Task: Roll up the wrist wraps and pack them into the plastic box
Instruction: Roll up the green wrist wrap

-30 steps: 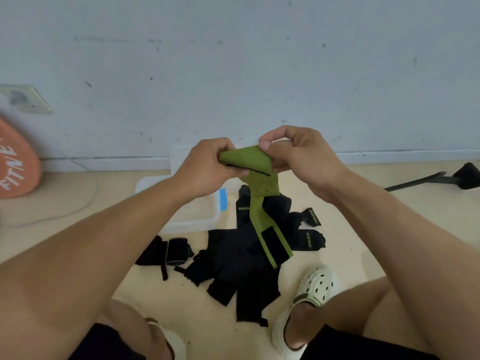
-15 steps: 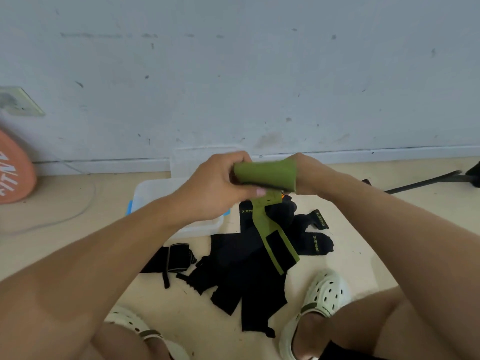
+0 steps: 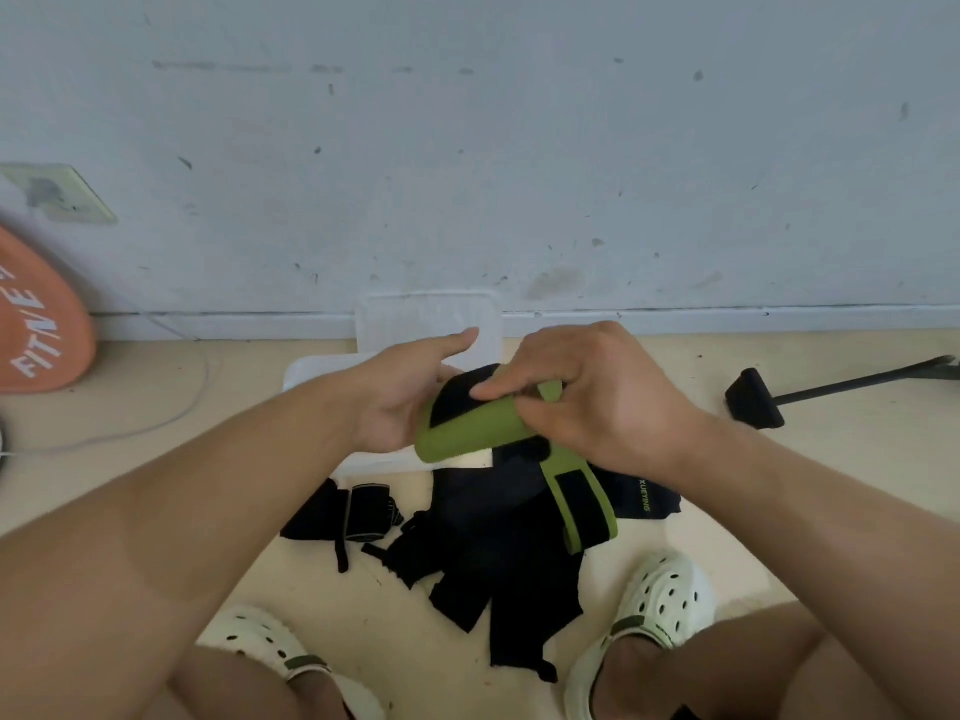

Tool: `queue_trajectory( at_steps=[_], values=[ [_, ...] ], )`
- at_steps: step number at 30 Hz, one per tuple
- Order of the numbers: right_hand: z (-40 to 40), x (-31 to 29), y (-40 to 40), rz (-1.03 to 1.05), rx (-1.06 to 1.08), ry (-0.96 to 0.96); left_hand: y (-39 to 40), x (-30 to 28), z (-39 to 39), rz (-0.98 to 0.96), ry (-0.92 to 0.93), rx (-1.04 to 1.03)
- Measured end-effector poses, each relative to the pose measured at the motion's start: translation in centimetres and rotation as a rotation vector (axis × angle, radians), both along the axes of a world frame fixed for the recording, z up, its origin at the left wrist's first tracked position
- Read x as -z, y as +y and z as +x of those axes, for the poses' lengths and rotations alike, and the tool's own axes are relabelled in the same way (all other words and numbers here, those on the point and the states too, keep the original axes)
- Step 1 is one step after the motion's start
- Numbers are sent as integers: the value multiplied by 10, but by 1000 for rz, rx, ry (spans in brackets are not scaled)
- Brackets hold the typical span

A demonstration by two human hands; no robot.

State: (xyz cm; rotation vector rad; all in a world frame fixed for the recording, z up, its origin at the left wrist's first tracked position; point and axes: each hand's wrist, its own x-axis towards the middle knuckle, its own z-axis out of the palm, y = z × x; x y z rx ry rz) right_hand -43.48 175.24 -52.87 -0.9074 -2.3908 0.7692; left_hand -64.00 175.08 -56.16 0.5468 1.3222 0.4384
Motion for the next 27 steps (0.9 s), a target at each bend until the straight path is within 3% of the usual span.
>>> queue_trajectory(
  at_steps=[2,4,8,10,14,16,19,22,27],
  values=[
    [0,4,-5,-52,-87,-52,1,0,3,23,-47,-142],
    [2,3,-6,-178,-127,-163,1,2,4,127,23,-222],
    [12,1,0,-313,-108,-527,2,1,4,274,55,-230],
    [16,2,4,-296,6,-630,-1,-3,7,372,150,-177],
    [23,2,22,-312,403,-377,-7,-7,18,542,291,-137],
    [27,0,29,-323,485,-269,-9,-8,21,582,284,-119],
    [32,3,35,-409,326,-238,-9,-9,20,638,331,90],
    [34,4,32,-451,86,-338,-10,-7,20,680,393,362],
    [36,7,32,-537,46,-372,-14,-3,16,691,403,547]
  ],
)
